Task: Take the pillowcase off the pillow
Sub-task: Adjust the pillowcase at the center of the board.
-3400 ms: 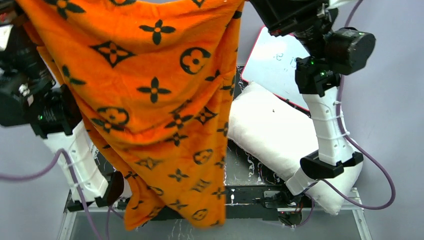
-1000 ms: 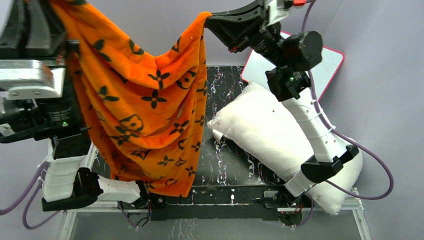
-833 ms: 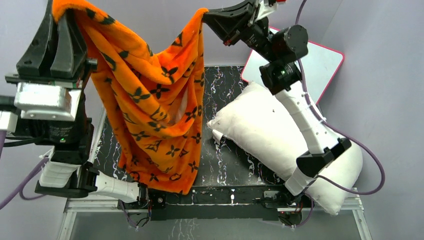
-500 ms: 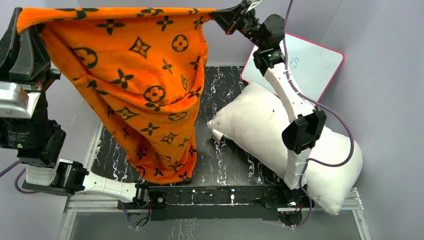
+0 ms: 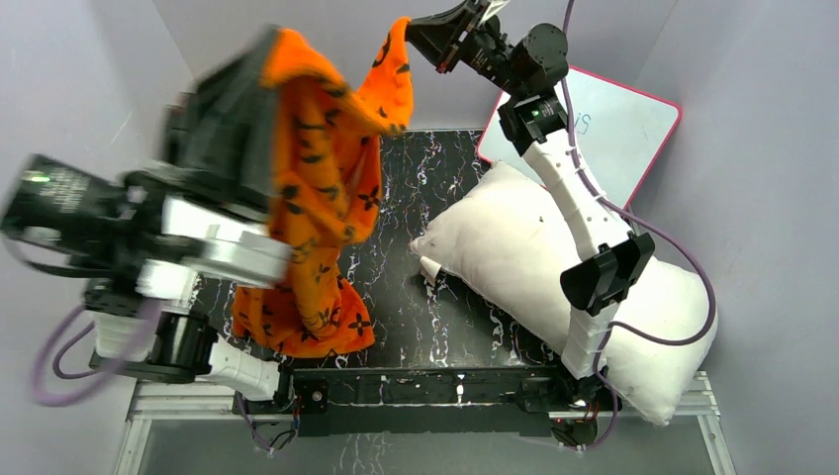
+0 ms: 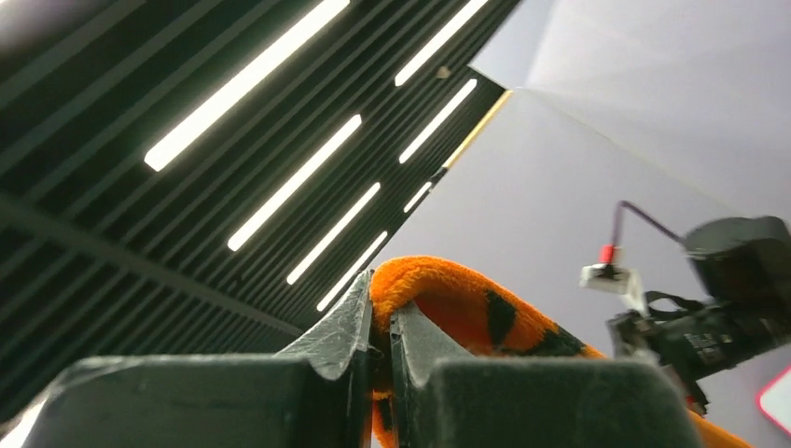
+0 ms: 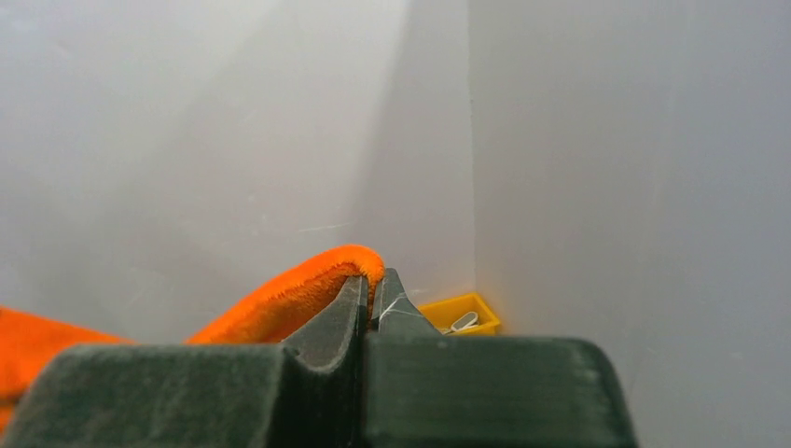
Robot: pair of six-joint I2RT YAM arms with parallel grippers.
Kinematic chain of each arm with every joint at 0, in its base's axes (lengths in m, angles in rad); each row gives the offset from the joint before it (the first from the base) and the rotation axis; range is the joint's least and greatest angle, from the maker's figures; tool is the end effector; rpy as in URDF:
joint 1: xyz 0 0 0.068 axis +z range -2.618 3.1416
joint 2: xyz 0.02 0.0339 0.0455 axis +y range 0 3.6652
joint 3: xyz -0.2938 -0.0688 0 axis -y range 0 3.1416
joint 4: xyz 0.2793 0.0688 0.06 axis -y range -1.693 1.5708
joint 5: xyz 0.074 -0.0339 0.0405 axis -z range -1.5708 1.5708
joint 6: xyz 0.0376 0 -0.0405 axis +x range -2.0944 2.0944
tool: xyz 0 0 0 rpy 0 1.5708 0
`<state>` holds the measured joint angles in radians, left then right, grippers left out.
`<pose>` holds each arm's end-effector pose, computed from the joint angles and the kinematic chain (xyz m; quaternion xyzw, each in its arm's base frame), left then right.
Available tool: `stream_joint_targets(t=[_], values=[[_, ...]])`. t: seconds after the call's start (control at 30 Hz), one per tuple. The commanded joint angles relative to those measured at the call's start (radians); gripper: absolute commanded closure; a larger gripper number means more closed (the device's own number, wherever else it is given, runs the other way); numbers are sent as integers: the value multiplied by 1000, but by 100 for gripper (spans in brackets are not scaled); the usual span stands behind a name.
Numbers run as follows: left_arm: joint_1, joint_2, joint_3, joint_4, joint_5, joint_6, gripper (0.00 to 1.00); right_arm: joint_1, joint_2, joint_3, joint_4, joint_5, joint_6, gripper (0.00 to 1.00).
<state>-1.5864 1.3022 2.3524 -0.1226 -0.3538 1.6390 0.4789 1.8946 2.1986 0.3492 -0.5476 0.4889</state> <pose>0.0116 -0.0946 0.7563 0.3179 0.1538 0.0802 0.9321 0.3870 0.2230 0.5974 -0.2403 0.4276 0.5076 0.7084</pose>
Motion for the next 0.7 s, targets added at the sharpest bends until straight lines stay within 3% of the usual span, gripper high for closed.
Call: stream_joint_targets(t=[0.0, 0.27, 0.47, 0.67], values=[[2, 121, 41, -75, -41, 126, 100, 65, -96, 50, -69, -44, -58, 100], [3, 48, -39, 391, -291, 585, 100, 101, -160, 6, -145, -41, -130, 100], [7, 50, -125, 525, -312, 696, 100, 122, -126, -31, -114, -75, -99, 100], [10, 193, 14, 509, -246, 723, 100, 154, -80, 9, -154, -74, -124, 100]])
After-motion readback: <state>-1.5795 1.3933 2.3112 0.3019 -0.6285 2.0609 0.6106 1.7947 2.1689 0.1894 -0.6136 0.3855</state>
